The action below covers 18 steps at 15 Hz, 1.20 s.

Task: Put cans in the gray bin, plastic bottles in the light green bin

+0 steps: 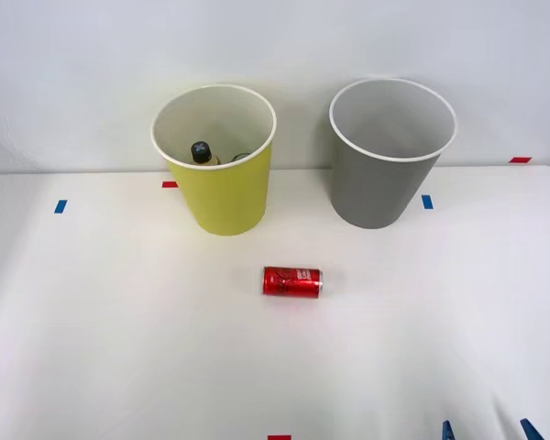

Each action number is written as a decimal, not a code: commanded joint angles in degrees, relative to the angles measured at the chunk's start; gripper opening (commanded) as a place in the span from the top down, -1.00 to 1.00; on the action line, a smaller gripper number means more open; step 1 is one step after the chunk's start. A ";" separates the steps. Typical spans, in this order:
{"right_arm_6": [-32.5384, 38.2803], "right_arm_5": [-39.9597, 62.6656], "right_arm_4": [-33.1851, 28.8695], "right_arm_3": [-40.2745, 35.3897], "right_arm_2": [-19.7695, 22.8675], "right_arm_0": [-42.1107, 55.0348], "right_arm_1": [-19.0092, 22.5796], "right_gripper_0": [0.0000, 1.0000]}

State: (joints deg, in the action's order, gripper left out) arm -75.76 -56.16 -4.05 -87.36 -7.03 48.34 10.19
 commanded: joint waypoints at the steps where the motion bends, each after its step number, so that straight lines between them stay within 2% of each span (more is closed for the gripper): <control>1: 0.00 0.00 0.00 0.00 0.00 0.00 0.00 -1.00; 18: 0.00 0.00 0.00 0.00 0.00 0.00 0.00 -1.00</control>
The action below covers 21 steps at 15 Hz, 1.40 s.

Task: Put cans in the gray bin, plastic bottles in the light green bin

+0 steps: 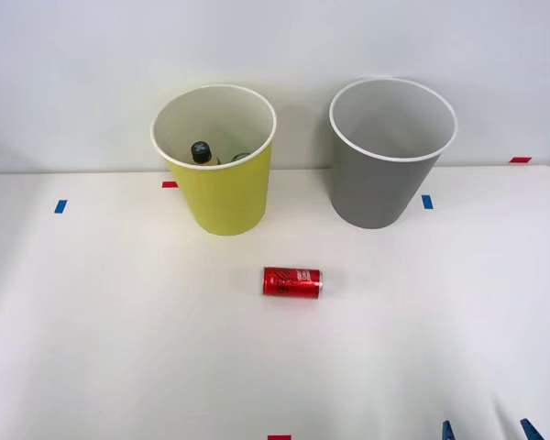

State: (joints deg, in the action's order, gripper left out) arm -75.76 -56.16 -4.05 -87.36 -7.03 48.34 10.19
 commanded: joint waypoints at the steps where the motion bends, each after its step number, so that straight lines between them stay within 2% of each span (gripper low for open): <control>1: 0.00 0.00 0.00 0.00 0.00 0.00 0.00 -1.00; 21: 0.00 0.00 0.00 0.00 0.00 0.00 0.00 -1.00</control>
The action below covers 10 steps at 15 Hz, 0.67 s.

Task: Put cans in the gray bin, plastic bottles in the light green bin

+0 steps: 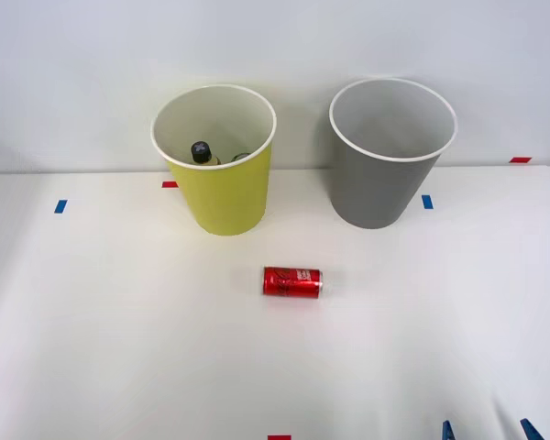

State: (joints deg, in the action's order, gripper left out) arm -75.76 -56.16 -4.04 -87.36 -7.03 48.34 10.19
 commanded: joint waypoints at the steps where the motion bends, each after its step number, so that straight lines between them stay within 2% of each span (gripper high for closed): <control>1: 0.00 0.00 0.00 0.00 0.00 0.00 0.00 -1.00; 10: 0.00 0.00 0.00 0.00 0.00 0.00 0.00 -1.00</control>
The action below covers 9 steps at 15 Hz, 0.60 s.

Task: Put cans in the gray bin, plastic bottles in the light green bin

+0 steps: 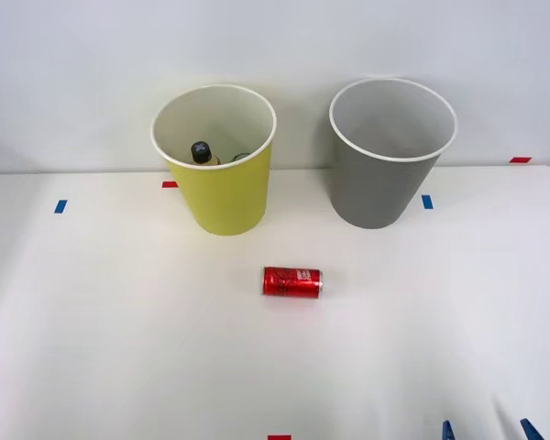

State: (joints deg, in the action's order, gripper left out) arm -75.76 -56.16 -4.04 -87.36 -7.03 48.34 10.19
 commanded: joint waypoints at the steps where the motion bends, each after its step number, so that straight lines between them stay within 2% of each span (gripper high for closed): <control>1: 0.00 0.00 0.00 0.00 0.00 0.00 0.00 -1.00; 3: 0.00 0.79 -0.18 1.67 -0.26 -0.79 0.09 -1.00; 5: -0.18 -1.23 0.70 1.58 -2.37 -0.88 0.97 -1.00; 9: -1.58 -1.58 0.17 -3.78 -4.13 -0.88 5.71 -1.00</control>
State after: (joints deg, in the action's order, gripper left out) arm -76.86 -57.79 -3.50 -89.93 -10.97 47.48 14.59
